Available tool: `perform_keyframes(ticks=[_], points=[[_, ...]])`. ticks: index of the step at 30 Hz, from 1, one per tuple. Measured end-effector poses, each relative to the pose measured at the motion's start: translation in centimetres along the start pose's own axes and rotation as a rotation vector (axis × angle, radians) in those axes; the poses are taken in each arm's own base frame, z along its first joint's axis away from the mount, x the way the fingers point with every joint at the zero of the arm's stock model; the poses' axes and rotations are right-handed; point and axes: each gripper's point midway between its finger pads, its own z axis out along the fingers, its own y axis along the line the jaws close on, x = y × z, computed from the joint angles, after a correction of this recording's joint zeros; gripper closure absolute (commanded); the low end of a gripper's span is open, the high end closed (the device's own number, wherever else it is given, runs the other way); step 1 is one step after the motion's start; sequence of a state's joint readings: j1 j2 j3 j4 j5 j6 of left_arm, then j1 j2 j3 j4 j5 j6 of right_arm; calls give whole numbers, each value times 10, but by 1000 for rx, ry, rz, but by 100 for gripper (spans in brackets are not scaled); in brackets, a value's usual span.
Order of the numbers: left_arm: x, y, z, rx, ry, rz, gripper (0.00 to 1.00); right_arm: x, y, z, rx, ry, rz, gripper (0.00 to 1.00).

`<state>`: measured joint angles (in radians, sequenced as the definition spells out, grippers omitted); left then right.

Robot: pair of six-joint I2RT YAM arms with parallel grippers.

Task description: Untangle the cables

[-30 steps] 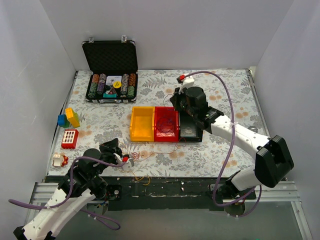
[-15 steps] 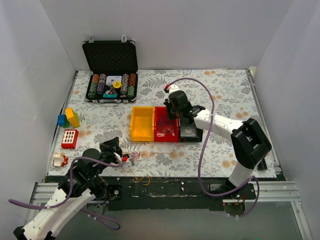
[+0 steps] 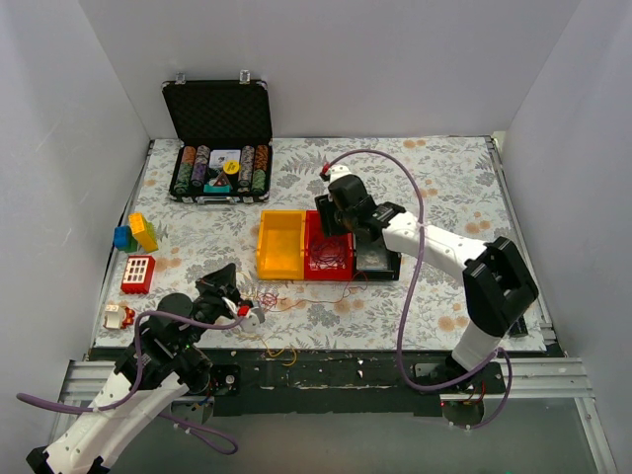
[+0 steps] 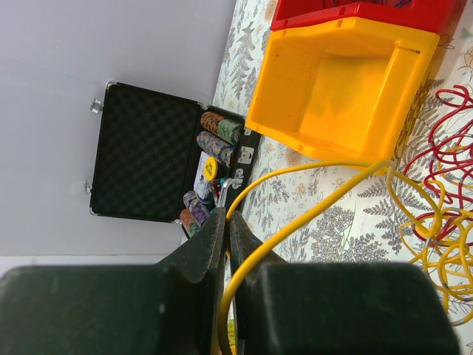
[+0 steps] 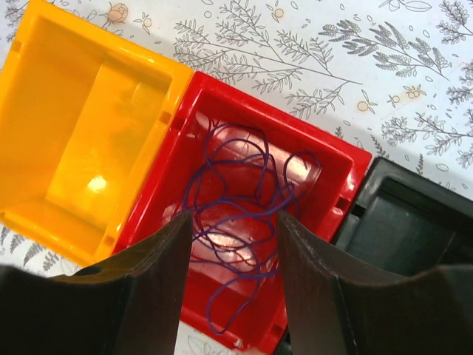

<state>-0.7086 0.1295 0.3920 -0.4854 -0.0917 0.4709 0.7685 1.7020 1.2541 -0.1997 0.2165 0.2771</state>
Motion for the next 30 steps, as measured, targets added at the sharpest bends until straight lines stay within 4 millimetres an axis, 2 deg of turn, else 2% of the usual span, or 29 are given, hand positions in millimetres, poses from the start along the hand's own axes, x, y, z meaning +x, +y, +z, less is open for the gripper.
perform_keyframes(ticks=[2, 4, 6, 9, 11, 13, 15, 19, 21, 22, 24, 30], points=[[0, 0, 0, -1, -1, -5, 100, -2, 1, -9, -4, -8, -4, 42], [-1, 2, 1, -9, -5, -16, 100, -9, 4, -28, -32, -49, -9, 40], [-3, 4, 1, -20, -10, -28, 100, -15, 11, -56, -87, -121, -17, 38], [-6, 10, 0, -40, -21, -52, 100, -17, 36, -100, -215, -238, -53, 32], [-8, 14, -1, -53, -27, -68, 100, -6, 62, -126, -330, -299, -92, 29], [-9, 15, -1, -57, -30, -77, 100, 17, 85, -137, -440, -312, -130, 26], [-9, 15, -1, -56, -29, -82, 100, 54, 103, -137, -523, -275, -174, 24], [-8, 14, -1, -54, -28, -84, 100, 134, 118, -122, -612, -154, -286, 21], [-8, 14, -2, -52, -26, -85, 100, 164, 121, -118, -645, -121, -348, 21], [-8, 13, -2, -51, -26, -87, 100, 172, 123, -116, -655, -118, -376, 21], [-8, 14, -2, -51, -26, -90, 100, 173, 128, -110, -664, -143, -413, 21], [-11, 19, -3, -54, -28, -93, 100, 148, 142, -89, -643, -277, -487, 21]])
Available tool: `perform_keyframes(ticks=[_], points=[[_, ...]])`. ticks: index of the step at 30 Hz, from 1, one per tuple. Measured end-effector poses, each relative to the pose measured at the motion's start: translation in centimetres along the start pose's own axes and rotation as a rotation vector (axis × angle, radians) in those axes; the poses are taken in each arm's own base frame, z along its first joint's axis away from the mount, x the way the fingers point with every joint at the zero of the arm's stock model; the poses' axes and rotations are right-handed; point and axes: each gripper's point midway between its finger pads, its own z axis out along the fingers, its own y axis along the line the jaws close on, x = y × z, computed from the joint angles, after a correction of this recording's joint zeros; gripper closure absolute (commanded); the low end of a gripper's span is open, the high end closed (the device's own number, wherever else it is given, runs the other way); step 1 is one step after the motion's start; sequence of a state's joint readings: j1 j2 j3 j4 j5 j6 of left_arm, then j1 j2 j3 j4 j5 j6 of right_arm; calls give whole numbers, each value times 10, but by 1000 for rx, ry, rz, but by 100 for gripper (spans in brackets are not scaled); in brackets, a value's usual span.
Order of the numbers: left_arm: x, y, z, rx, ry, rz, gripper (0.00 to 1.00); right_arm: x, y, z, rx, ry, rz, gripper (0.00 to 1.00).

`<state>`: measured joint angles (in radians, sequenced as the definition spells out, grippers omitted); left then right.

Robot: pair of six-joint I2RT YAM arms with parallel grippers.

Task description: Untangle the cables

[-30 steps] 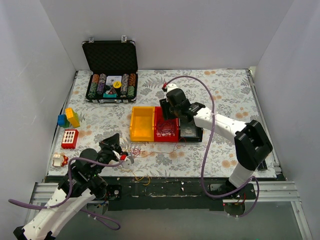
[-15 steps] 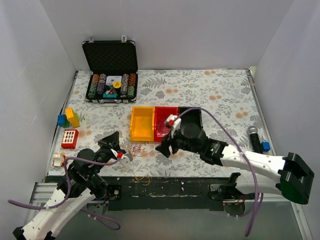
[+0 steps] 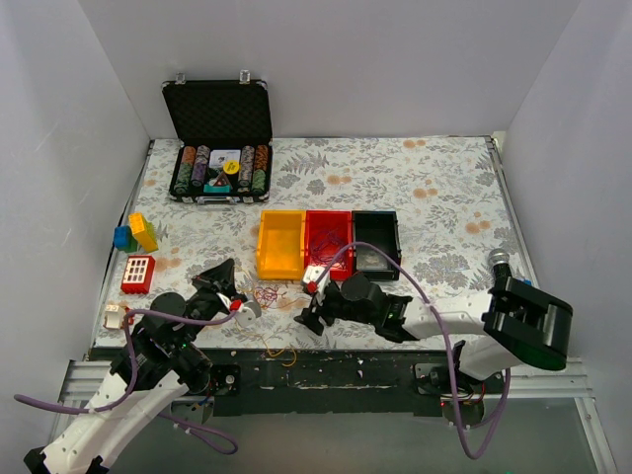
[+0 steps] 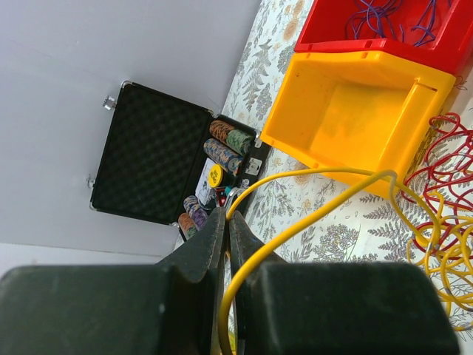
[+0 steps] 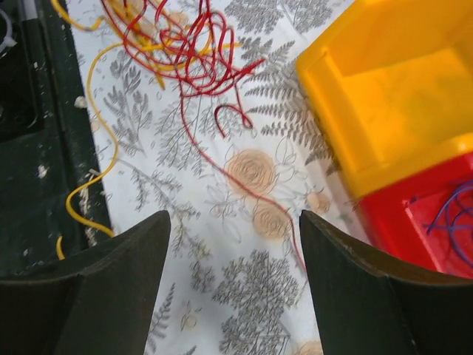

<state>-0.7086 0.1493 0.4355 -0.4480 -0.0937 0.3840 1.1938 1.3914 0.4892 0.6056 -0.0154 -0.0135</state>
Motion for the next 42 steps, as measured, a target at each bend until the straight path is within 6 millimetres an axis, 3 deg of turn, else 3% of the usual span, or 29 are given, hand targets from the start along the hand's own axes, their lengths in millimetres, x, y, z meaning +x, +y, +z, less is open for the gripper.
perform_keyframes(ticks=[8, 12, 14, 21, 23, 29, 30, 34, 37, 42], points=[[0, 0, 0, 0, 0, 0, 100, -22, -7, 40, 23, -66, -96, 27], [0, 0, 0, 2, 1, 1, 100, -31, -3, 55, 0, -86, -111, 37], [0, 0, 0, 3, 2, 1, 100, -29, -1, 60, -14, -80, -109, 42], [-2, 3, 0, 6, 4, 1, 100, -14, 8, 65, -62, -44, -84, 44], [-3, 4, 0, 5, 2, 1, 100, -13, 9, 65, -64, -43, -80, 51], [-2, 4, 0, 5, 3, 2, 100, -13, 8, 65, -60, -42, -73, 98], [-3, 4, 0, 5, 3, 3, 100, -12, 8, 65, -56, -41, -69, 99], [-5, 8, -1, -3, -1, 9, 100, 1, 3, 54, -20, -16, -46, 99], [-6, 12, -2, -16, -2, 11, 100, 11, -5, 28, 40, -4, -31, 99], [-3, 16, -2, -33, 15, 10, 100, -3, -21, -21, 155, -80, -7, 99]])
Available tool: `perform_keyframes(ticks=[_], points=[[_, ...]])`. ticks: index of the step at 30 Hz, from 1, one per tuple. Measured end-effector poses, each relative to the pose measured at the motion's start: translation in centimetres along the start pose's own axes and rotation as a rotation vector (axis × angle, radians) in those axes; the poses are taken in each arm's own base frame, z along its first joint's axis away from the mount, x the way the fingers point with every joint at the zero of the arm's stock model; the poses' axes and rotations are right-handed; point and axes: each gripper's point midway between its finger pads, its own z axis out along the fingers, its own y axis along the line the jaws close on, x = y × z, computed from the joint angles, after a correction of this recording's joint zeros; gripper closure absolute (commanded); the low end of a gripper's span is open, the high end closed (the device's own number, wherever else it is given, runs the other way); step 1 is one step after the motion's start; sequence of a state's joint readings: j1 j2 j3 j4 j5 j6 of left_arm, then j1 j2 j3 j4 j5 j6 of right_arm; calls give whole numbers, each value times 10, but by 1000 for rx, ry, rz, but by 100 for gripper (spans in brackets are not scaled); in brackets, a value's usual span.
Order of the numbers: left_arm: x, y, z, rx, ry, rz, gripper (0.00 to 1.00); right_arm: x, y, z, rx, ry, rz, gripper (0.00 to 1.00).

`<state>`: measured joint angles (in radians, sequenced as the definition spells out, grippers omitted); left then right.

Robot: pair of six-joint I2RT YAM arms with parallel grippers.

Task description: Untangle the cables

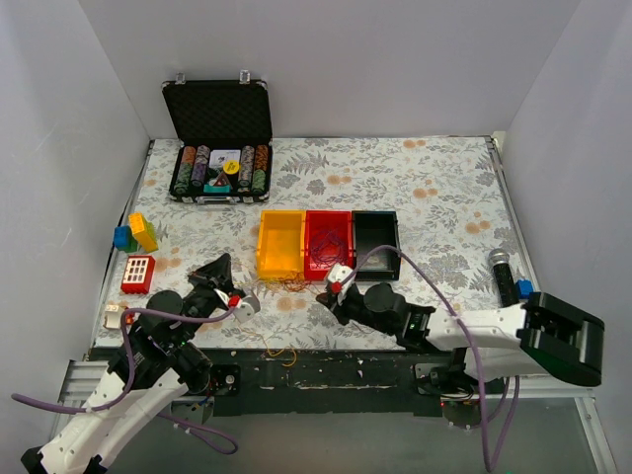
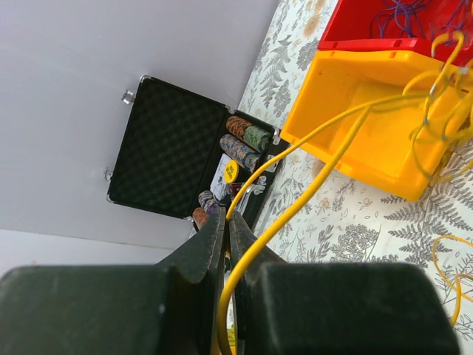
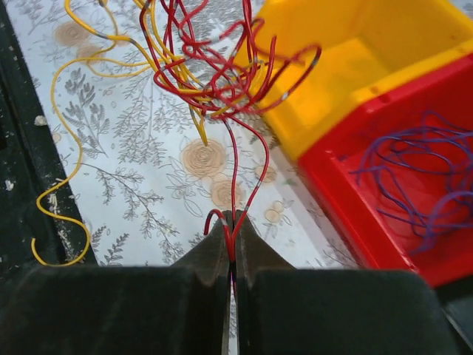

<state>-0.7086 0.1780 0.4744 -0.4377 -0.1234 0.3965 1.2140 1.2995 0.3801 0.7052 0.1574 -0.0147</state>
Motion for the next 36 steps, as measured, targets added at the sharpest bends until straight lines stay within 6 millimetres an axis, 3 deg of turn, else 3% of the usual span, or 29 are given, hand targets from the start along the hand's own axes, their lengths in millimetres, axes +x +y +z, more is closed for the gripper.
perform_keyframes(ticks=[5, 12, 16, 21, 29, 33, 36], points=[[2, 11, 3, -52, 23, -8, 100, -8, -22, -30, 122, -34, 49, 99], [14, 32, 19, -171, 130, -120, 100, 10, -59, -63, 342, 21, 105, 99], [14, 47, 18, -253, 141, -202, 100, 14, -83, -83, 498, 36, 133, 99], [-3, 102, 1, -459, 75, -325, 100, 20, -112, -109, 717, 84, 174, 99], [-24, 194, -45, -804, -22, -514, 100, 9, -142, -156, 1001, 69, 258, 99], [-29, 227, -69, -936, -67, -625, 100, 11, -154, -180, 1130, 67, 323, 99], [-42, 242, -77, -941, -126, -687, 100, 13, -158, -192, 1177, 71, 334, 99]])
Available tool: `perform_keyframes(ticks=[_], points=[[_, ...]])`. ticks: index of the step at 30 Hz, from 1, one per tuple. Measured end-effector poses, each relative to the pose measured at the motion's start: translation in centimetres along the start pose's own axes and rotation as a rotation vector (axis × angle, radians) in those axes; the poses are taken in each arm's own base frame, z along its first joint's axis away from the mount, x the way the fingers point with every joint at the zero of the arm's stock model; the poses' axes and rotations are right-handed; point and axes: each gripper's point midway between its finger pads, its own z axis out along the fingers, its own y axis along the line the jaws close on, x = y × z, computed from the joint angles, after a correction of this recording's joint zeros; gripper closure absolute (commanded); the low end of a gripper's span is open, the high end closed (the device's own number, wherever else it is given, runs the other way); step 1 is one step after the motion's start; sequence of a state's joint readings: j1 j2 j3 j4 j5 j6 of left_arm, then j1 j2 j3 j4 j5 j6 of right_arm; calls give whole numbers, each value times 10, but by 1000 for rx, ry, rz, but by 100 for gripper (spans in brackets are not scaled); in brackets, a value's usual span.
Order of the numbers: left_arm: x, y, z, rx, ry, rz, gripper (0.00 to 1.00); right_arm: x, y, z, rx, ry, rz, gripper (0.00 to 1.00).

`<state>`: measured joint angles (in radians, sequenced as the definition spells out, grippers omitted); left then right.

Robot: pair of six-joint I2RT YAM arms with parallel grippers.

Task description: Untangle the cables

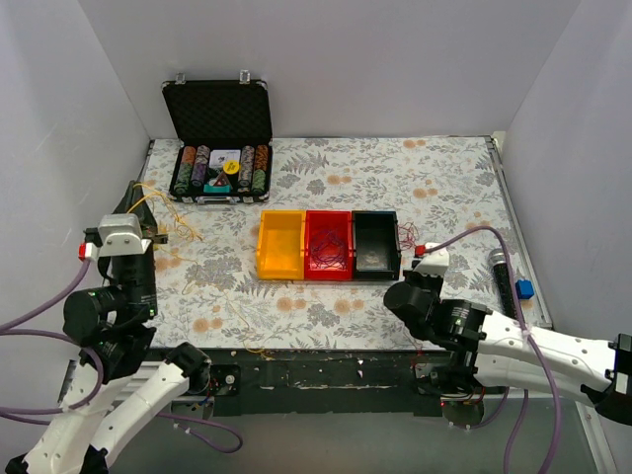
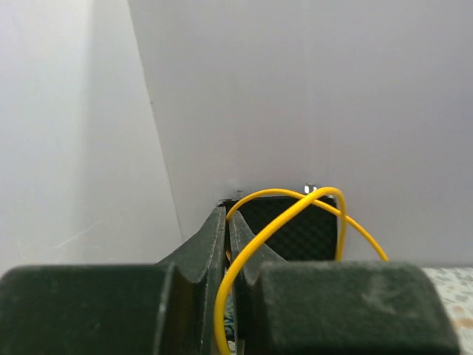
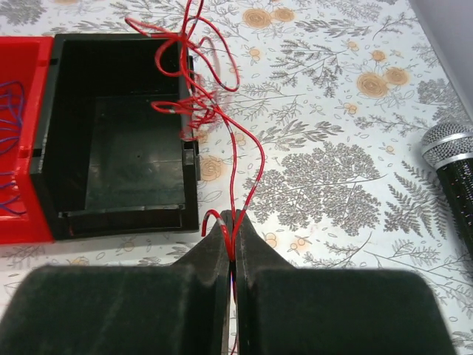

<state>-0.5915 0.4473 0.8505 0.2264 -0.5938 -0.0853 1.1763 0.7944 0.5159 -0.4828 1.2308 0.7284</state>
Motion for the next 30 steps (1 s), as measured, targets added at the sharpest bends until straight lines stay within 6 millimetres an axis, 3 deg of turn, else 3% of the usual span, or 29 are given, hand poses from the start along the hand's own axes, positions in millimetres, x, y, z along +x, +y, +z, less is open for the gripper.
perform_keyframes(ticks=[4, 7, 12, 17, 19, 23, 24, 27, 30], points=[[-12, -26, -5, 187, 12, -43, 99, -13, 8, -3, -84, -44, 9, 99], [-6, -54, -18, 370, 53, -43, 100, -34, 20, -9, -204, -120, 42, 99], [29, -102, -50, 652, 151, 4, 100, -85, 45, -26, -372, -232, 40, 99], [90, -146, -97, 923, 281, 66, 97, -128, 76, -49, -553, -300, 8, 99], [118, -162, -122, 1042, 352, 88, 84, -139, 88, -60, -628, -319, 4, 99], [147, -177, -161, 1225, 428, 114, 46, -150, 110, -78, -769, -336, -18, 99], [149, -178, -168, 1258, 433, 114, 34, -151, 115, -82, -801, -336, -24, 99], [148, -181, -179, 1322, 420, 111, 13, -148, 130, -92, -887, -327, -50, 99], [145, -184, -184, 1361, 405, 102, 2, -141, 141, -101, -965, -312, -75, 99]])
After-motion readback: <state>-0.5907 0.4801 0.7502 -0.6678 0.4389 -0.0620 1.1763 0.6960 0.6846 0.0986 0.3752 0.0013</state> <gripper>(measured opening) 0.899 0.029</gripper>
